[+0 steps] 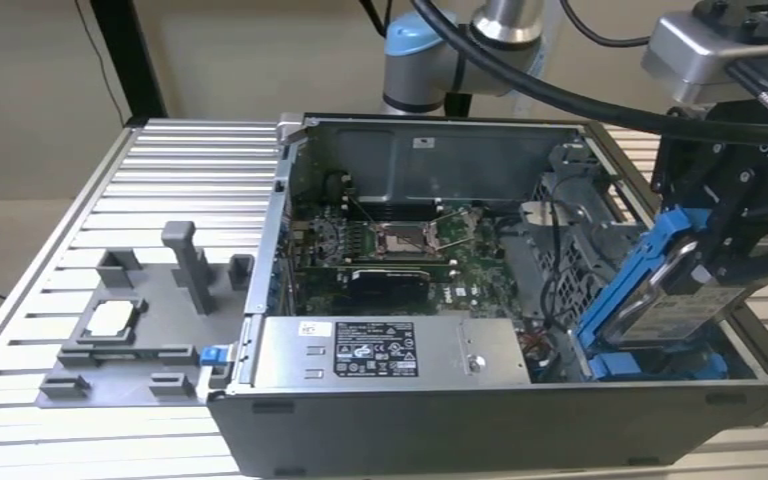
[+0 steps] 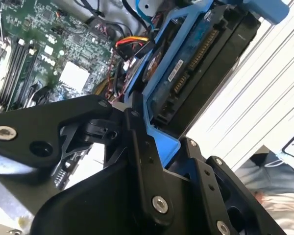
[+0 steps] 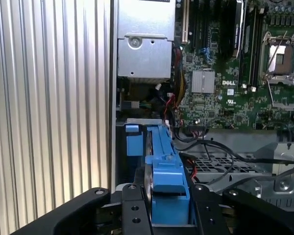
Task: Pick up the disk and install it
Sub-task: 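Insert the disk into the insertion slot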
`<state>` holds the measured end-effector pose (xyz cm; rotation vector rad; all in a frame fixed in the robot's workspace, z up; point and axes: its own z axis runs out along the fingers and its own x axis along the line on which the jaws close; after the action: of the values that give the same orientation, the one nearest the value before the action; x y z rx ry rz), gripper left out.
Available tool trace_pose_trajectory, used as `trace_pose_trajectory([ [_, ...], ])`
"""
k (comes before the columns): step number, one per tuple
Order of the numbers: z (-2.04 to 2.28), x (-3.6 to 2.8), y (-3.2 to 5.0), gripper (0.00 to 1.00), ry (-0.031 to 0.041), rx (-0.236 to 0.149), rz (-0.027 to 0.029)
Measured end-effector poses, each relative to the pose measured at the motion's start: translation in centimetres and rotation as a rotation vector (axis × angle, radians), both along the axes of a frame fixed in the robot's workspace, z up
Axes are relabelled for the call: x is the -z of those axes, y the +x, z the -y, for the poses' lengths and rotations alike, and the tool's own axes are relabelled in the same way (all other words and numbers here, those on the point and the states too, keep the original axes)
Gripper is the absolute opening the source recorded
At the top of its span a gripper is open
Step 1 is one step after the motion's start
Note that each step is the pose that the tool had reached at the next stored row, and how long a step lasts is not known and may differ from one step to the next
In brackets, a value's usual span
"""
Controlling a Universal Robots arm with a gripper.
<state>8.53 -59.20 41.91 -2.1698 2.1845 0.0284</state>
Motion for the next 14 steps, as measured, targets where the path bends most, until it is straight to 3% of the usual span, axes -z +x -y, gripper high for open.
trace_pose_trajectory([
  [7, 0.0, 0.85, -0.13, 0.0, -0.0001, 0.002, -0.0019],
  [11, -0.03, 0.92, -0.11, 0.0, -0.0023, 0.002, -0.0025],
  [14, -0.03, 1.0, -0.06, 0.0, -0.0028, 0.0, -0.0114],
])
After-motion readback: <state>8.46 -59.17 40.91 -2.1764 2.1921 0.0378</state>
